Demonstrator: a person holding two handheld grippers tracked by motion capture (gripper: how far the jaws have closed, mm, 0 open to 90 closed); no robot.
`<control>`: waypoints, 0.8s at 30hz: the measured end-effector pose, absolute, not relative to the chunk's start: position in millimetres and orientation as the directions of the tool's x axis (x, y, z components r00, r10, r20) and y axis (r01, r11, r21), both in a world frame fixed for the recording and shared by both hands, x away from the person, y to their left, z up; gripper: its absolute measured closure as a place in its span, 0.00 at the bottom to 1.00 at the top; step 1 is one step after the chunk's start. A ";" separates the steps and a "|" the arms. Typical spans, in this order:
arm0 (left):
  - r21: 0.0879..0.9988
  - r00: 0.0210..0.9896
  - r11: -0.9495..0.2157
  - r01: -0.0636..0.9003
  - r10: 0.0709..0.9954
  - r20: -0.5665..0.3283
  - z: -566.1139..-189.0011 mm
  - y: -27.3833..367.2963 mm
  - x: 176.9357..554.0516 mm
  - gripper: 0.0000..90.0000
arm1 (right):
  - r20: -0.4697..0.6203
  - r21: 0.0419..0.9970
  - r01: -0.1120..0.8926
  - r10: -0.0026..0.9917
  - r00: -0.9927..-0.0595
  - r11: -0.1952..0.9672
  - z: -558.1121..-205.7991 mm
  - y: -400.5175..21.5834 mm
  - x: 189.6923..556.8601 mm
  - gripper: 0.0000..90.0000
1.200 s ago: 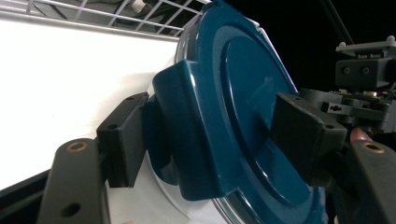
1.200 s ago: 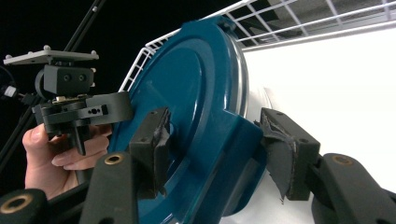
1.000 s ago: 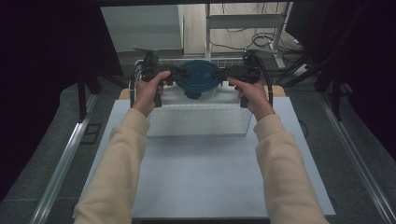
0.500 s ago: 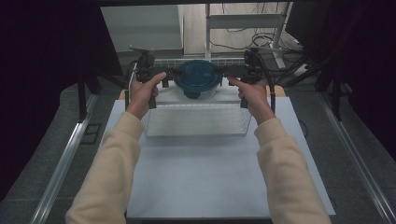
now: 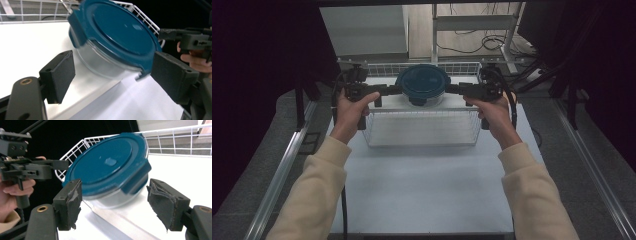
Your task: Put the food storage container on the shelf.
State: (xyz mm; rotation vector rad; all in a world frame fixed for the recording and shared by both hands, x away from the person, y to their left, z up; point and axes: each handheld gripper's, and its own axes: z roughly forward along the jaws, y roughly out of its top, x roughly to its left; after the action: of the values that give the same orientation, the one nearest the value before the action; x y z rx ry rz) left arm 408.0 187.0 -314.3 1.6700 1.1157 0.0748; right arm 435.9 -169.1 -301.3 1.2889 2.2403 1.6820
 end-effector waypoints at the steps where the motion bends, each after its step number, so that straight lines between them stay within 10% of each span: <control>1: 0.787 0.569 0.002 0.617 0.690 -0.448 -314.6 186.8 403.3 0.22 | 0.406 0.820 0.569 0.639 -0.654 0.062 -302.1 -170.6 432.3 0.31; 24: 0.815 0.608 -0.115 0.568 0.726 -0.322 -398.6 212.6 290.1 0.23 | 0.208 0.887 0.417 0.635 -0.744 0.199 -377.7 -219.2 318.3 0.31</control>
State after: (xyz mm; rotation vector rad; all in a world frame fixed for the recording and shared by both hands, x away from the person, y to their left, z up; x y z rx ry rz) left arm 290.1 212.6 -398.6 1.7933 1.0527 0.1893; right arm 318.3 -219.2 -377.7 1.0116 2.2656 1.5716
